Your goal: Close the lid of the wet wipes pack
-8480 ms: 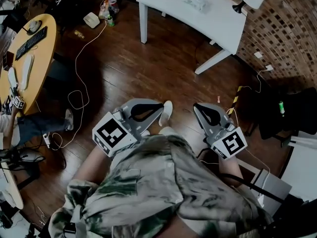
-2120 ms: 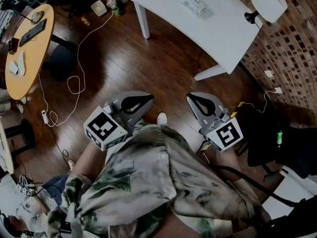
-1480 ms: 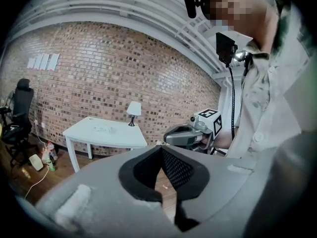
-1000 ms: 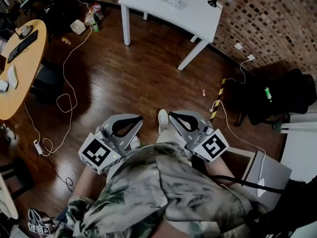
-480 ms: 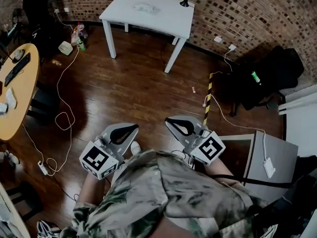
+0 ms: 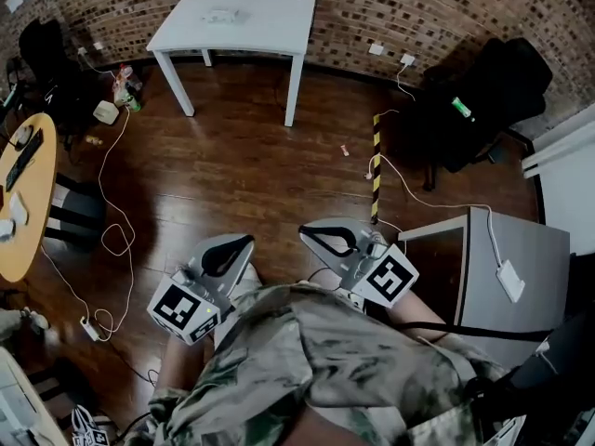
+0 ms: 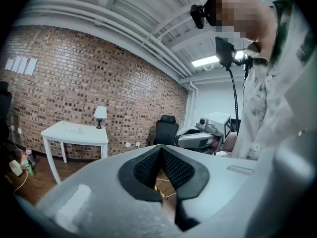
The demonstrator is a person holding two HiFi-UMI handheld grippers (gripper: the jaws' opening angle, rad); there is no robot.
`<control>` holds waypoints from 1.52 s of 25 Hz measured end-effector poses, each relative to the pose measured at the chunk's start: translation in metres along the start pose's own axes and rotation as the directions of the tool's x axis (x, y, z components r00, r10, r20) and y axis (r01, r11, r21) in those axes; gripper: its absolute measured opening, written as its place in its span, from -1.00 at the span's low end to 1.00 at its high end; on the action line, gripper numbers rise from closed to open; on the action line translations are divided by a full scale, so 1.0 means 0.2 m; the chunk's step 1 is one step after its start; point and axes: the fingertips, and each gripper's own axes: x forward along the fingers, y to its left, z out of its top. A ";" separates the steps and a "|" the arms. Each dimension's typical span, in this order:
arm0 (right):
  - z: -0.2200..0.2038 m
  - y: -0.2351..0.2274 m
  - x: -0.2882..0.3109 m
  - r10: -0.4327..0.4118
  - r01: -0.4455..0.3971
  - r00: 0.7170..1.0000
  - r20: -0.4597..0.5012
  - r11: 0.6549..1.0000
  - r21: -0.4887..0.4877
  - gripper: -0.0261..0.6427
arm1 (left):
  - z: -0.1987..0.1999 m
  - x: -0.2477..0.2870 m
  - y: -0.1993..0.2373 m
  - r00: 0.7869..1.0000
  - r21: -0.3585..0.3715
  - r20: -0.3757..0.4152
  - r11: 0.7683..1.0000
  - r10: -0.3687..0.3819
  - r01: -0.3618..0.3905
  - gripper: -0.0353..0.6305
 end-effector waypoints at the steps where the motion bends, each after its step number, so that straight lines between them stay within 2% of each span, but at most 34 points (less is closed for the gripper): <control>1: -0.02 0.00 -0.05 -0.003 0.003 1.000 -0.001 1.000 0.001 -0.91 | -0.01 0.02 -0.05 1.000 -0.003 0.002 1.000 0.004 -0.004 -0.89; 6: -0.07 0.05 -0.26 0.013 -0.013 1.000 0.012 1.000 0.000 -0.91 | -0.07 0.10 -0.26 1.000 -0.009 -0.008 1.000 0.019 -0.019 -0.89; 15: -0.07 0.10 -0.46 0.035 -0.035 0.999 0.031 0.999 0.003 -0.91 | -0.06 0.16 -0.44 0.999 -0.007 -0.010 0.999 0.050 -0.050 -0.89; 22: -0.08 0.10 -0.50 0.047 -0.047 0.999 0.023 0.999 0.020 -0.91 | -0.07 0.21 -0.50 0.999 -0.016 -0.025 0.999 0.041 -0.042 -0.89; 29: -0.06 0.09 -0.53 0.069 -0.069 0.997 0.037 0.998 -0.007 -0.91 | -0.04 0.29 -0.58 0.999 0.008 -0.042 1.000 0.009 -0.008 -0.89; 38: -0.11 0.09 -0.53 0.073 -0.073 0.997 0.032 0.997 0.005 -0.91 | -0.08 0.31 -0.55 0.998 -0.005 -0.054 1.000 0.012 -0.012 -0.89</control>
